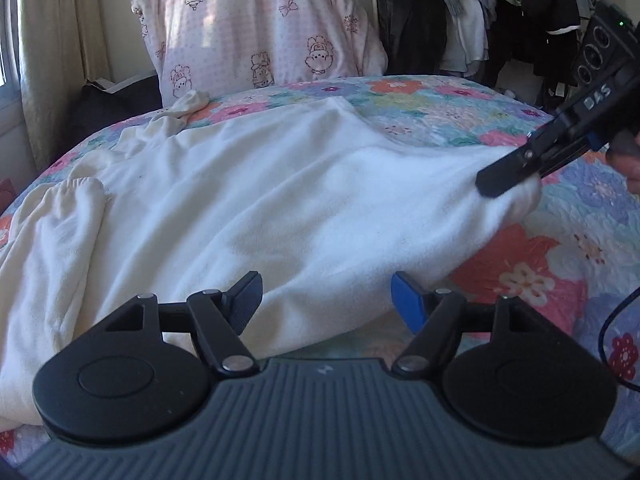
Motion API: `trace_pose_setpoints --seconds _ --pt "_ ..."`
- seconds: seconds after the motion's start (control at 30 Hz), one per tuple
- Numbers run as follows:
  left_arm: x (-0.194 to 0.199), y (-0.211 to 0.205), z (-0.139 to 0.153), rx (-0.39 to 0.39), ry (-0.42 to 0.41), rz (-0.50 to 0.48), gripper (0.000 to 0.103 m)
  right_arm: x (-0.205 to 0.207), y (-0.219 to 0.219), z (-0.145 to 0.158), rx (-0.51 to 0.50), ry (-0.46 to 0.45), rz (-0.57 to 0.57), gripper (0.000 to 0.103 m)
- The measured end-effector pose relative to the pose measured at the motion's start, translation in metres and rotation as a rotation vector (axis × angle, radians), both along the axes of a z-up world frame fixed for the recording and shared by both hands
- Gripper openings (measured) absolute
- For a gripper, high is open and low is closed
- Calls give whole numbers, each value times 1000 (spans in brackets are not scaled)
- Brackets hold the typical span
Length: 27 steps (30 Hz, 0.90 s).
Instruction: Fold clothes
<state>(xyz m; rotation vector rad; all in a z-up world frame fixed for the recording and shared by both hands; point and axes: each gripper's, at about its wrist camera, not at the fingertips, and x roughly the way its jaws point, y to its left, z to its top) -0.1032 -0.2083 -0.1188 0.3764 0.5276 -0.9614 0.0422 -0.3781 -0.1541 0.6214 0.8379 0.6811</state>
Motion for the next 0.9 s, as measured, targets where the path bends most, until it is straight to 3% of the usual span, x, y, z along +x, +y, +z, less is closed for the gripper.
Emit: trace_pose_setpoints --seconds 0.03,0.1,0.2,0.23,0.27,0.3,0.33,0.37,0.47,0.57,0.67,0.9 --pt "-1 -4 1 -9 -2 -3 72 -2 -3 9 9 -4 5 7" --pt "-3 -12 2 -28 -19 -22 78 -7 -3 18 -23 -29 18 7" --pt "-3 -26 1 -49 10 -64 78 -13 -3 32 -73 -67 36 7" --pt "-2 -30 0 -48 43 -74 72 -16 -3 37 -90 -79 42 7" --pt "0 -35 -1 -47 76 -83 59 -15 -8 37 -81 -69 40 7" --pt "1 -38 -2 -48 109 -94 52 -14 -13 36 -69 -57 38 7" --pt "2 -40 -1 -54 146 -107 35 -13 -15 36 -59 -47 35 7" --pt "2 -39 0 -61 189 -115 25 -13 -16 37 -49 -43 40 7" --pt "5 -37 -5 -71 323 -120 25 -15 -16 41 -45 -34 86 7" --pt "4 -35 -23 -49 423 -105 25 -25 -18 23 -96 12 138 7" --pt "-3 -39 -40 -9 441 -95 26 -39 -25 -13 -79 150 103 6" --pt "-19 -59 -52 89 376 -93 28 -54 -11 -41 -234 98 70 6"
